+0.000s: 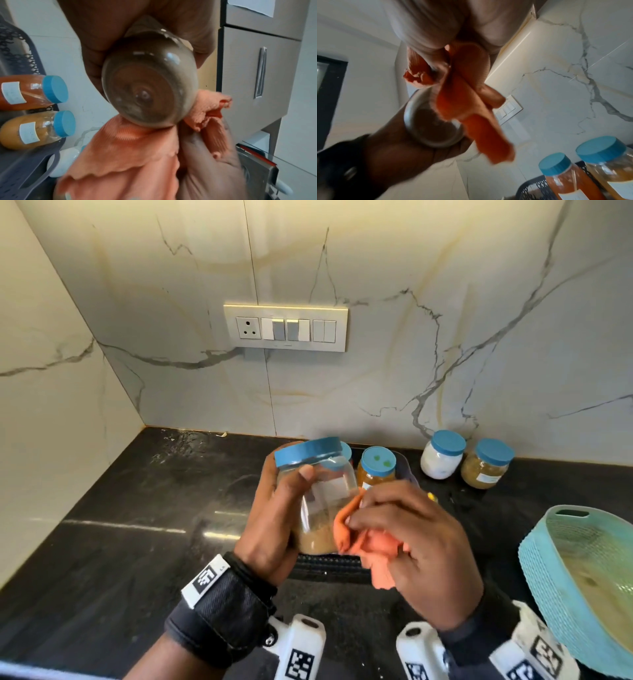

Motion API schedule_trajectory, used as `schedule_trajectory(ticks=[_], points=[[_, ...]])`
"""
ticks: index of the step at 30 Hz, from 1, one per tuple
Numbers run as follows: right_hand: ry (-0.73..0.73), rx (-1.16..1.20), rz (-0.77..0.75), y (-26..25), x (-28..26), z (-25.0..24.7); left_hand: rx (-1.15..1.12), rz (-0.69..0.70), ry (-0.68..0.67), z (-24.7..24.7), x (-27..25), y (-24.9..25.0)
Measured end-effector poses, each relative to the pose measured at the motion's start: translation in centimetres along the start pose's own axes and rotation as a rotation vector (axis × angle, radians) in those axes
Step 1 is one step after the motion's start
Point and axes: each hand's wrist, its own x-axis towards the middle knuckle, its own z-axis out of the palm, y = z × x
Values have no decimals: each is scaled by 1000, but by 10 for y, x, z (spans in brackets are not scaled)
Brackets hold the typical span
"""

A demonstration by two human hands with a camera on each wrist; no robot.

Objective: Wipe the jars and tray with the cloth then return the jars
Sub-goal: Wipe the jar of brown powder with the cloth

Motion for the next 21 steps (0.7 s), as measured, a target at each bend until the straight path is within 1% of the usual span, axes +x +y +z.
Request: schedule_trajectory(ticks=[2, 4, 6, 9, 11, 13, 15, 16, 18, 20, 21], points=[[66, 92, 92, 10, 13, -4, 5, -40, -39, 1, -4, -4], [125, 217, 197, 15, 24, -9, 26, -39, -64, 4, -6, -6], [137, 256, 222, 11, 21, -9, 20, -22, -57, 10, -7, -2], [108, 203, 154, -2, 2, -4, -28, -16, -13, 11, -5, 2], [105, 130, 127, -6, -9, 1, -21, -29, 17, 5, -6, 1], [113, 67, 109, -4, -11, 2, 14, -67, -33, -1, -9, -2], [96, 31, 67, -1, -9, 0, 111, -88, -118, -4, -10, -3], [76, -5, 37, -1, -8, 1, 195, -86, -137, -6, -9, -1], [-1, -91, -19, -2, -10, 5, 351, -76, -135, -8, -5, 3], [-85, -124, -51, -3, -14, 10, 397, -74, -134, -11, -2, 3], [-95, -116, -55, -2, -15, 11, 399, -73, -129, -12, -2, 2]])
